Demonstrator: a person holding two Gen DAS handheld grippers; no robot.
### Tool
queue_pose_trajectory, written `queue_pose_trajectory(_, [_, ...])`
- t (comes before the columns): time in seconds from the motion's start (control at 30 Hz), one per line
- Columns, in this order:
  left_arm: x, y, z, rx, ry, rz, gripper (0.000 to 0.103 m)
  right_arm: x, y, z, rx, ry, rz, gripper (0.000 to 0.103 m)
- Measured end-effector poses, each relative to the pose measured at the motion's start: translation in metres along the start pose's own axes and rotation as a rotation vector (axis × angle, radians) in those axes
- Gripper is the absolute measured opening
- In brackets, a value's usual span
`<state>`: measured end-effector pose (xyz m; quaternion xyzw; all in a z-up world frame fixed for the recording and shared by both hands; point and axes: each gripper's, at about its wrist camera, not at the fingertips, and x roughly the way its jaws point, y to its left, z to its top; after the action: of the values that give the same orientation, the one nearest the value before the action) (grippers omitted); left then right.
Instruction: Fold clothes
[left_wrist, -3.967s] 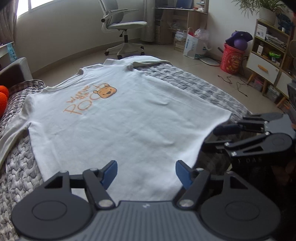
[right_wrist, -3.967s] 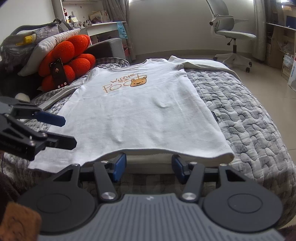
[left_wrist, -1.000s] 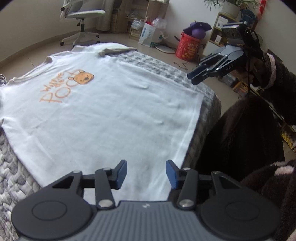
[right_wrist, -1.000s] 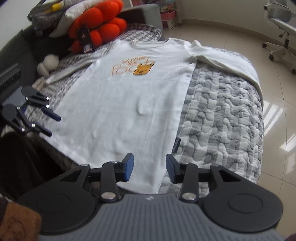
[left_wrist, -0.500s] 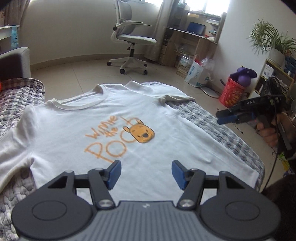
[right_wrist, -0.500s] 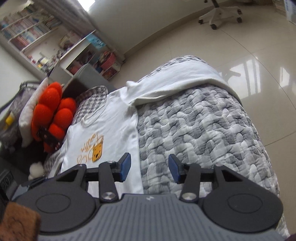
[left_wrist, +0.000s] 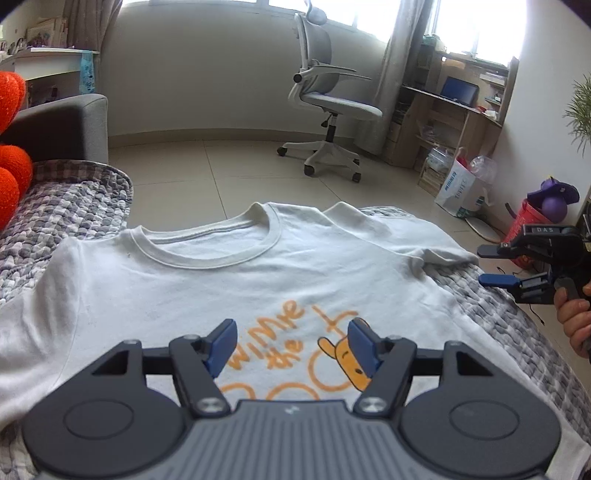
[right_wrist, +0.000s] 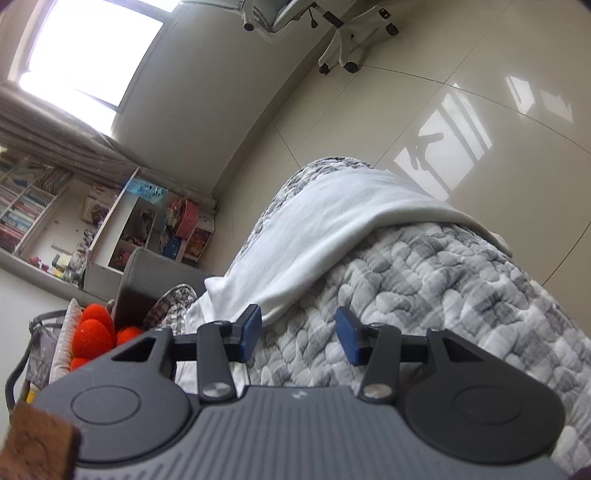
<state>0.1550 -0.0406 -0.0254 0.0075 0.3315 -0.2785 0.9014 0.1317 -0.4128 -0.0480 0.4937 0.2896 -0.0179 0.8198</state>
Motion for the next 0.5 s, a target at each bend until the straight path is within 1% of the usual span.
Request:
queue_pose_trajectory(0.07, [0.006, 0.005, -0.001, -0.023, -0.019, 0.010, 0.067, 0.004, -0.002, 0.003, 0.027, -0.034, 0.006, 0.049])
queue_pose_trajectory(0.23, [0.011, 0.013, -0.003, -0.029, -0.056, 0.019, 0.068, 0.009, -0.009, 0.007, 0.097, -0.123, 0.025, 0.049])
queue_pose_trajectory(0.37, [0.015, 0.019, -0.004, -0.035, -0.085, 0.027, 0.071, 0.012, -0.008, 0.008, 0.122, -0.181, 0.017, 0.049])
queue_pose_trajectory(0.5, [0.020, 0.026, -0.008, -0.060, -0.068, 0.046, 0.073, 0.015, -0.005, 0.005, 0.167, -0.266, -0.015, 0.048])
